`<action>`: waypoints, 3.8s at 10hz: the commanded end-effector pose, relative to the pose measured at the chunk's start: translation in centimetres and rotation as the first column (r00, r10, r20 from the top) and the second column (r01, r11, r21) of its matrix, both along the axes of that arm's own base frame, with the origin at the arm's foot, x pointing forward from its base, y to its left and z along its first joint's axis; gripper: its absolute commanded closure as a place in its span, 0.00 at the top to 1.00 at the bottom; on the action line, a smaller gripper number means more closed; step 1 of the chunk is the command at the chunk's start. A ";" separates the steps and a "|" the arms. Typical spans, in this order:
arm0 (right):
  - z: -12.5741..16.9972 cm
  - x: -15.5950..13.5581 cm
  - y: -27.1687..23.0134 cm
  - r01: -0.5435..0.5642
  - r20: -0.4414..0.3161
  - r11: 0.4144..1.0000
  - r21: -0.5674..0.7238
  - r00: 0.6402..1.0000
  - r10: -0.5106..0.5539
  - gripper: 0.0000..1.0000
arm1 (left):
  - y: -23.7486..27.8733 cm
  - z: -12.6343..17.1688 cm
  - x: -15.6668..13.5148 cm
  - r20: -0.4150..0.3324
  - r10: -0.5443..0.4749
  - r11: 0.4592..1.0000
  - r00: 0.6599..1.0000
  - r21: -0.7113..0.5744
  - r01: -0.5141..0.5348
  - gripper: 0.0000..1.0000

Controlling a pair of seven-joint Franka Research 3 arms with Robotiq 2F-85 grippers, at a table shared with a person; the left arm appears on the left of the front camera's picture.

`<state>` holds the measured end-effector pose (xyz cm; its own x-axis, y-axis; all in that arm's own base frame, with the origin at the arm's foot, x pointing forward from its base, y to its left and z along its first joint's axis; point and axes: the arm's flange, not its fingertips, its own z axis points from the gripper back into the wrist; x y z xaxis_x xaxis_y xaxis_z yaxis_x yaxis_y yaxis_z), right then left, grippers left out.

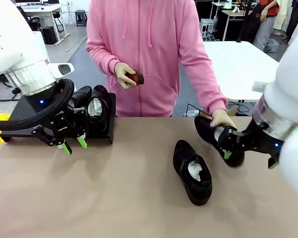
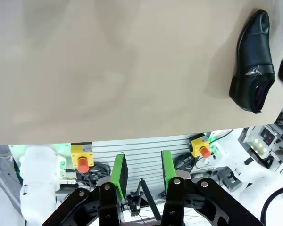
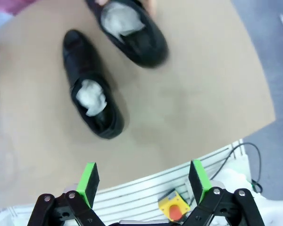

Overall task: Organize the shoes by placing them on the stand.
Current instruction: Pick up one Shoe and place it in the middle of the table.

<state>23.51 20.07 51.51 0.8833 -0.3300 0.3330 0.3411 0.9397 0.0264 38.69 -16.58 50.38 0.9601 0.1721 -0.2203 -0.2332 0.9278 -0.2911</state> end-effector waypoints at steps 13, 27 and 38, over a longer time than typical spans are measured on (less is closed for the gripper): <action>-8.5 6.1 3.4 -0.445 -0.098 0.893 0.065 0.888 0.449 1.00 | 0.1 0.0 -0.3 0.014 0.012 1.000 1.000 -0.005 -0.012 0.41; -14.5 14.6 1.7 -0.282 -0.159 0.957 0.061 0.944 0.288 0.93 | 0.1 0.0 -0.3 0.014 0.012 1.000 1.000 -0.005 -0.012 0.41; -18.0 14.7 2.0 -0.224 -0.195 0.971 0.088 0.952 0.237 0.76 | 0.1 0.0 -0.3 0.014 0.012 1.000 1.000 -0.005 -0.012 0.41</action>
